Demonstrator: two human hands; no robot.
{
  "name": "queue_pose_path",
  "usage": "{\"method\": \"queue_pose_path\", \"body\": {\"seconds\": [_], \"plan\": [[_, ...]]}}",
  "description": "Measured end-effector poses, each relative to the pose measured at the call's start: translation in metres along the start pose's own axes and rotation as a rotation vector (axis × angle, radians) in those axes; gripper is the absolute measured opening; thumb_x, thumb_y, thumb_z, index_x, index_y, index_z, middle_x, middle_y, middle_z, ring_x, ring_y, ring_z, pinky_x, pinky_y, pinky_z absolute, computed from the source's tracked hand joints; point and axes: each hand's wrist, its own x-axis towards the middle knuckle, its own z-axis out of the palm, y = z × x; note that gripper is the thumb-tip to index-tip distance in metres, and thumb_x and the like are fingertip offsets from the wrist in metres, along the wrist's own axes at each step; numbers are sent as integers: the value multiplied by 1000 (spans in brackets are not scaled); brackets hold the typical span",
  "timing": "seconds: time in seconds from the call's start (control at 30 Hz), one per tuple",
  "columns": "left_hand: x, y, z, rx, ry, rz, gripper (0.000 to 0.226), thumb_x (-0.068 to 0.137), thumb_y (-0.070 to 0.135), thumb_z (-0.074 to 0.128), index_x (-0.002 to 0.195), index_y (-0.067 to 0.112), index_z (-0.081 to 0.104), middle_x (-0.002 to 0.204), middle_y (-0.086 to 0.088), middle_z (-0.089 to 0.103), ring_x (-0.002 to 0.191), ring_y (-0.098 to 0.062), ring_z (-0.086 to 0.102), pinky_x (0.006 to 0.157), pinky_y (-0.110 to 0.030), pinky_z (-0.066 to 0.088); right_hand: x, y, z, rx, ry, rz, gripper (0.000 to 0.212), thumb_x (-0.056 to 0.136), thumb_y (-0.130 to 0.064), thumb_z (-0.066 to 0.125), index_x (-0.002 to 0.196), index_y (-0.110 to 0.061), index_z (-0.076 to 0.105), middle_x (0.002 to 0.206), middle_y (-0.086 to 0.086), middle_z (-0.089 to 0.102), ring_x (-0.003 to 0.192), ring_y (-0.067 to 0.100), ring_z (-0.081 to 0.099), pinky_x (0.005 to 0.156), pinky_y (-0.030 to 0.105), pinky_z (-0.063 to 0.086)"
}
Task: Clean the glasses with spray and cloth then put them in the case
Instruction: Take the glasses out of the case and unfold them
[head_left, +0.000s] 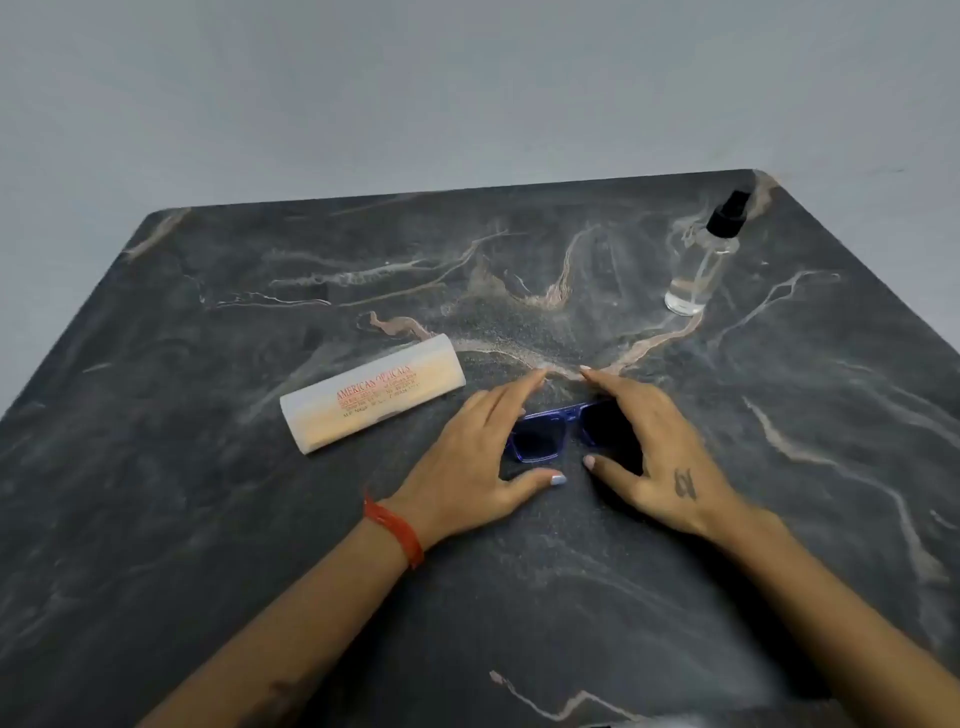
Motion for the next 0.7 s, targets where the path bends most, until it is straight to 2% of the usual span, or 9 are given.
{"method": "queue_pose_path", "body": {"seconds": [0.07, 0.13, 0.3, 0.5, 0.6, 0.63, 0.7], "plan": [[0, -3, 3, 46, 42, 82, 82, 78, 50, 61, 144, 23, 19, 131, 6, 50, 109, -5, 45, 97, -11, 27, 0, 2, 4, -45, 51, -33, 66, 75, -39, 52, 137, -17, 42, 127, -3, 53, 116, 12, 46, 100, 13, 26], [-1, -5, 4, 79, 85, 109, 76, 80, 46, 61, 142, 19, 27, 123, 4, 56, 104, -5, 45, 94, -10, 28, 0, 4, 6, -75, 67, -32, 60, 76, -39, 50, 132, -16, 47, 124, -3, 56, 113, 13, 48, 98, 10, 25], [-1, -10, 7, 155, 136, 161, 63, 80, 43, 60, 135, 20, 41, 109, 1, 62, 93, -10, 48, 82, -16, 33, 0, 6, 8, -164, 87, -101, 51, 79, -36, 54, 126, -17, 52, 120, -6, 57, 111, 11, 48, 93, 15, 27], [-7, -8, 4, 263, 200, 240, 53, 76, 36, 64, 124, 15, 55, 103, -1, 68, 89, -15, 58, 80, -13, 33, -6, -2, 7, -150, 118, -134, 51, 78, -34, 60, 125, -16, 54, 116, -5, 60, 108, 12, 52, 92, 23, 34], [-9, -3, -1, 180, 233, 228, 50, 74, 36, 66, 119, 15, 60, 103, 0, 70, 89, -8, 58, 78, -4, 33, -6, -9, 4, -25, 224, -120, 49, 75, -27, 75, 120, -18, 57, 108, -9, 62, 99, 5, 57, 89, 22, 44], [-9, 0, -2, 114, 245, 216, 47, 74, 35, 67, 117, 16, 61, 104, 2, 70, 89, -3, 58, 78, -2, 35, -5, -12, 2, 80, 269, -99, 51, 72, -23, 79, 118, -20, 58, 106, -9, 63, 95, 3, 58, 87, 21, 46], [-10, 4, -6, -53, 277, 181, 42, 75, 31, 70, 114, 18, 63, 102, 6, 69, 91, -1, 59, 79, -7, 43, -3, -20, -2, 390, 318, -16, 56, 66, -17, 84, 115, -25, 57, 105, -4, 66, 94, 6, 62, 85, 19, 49]]}}
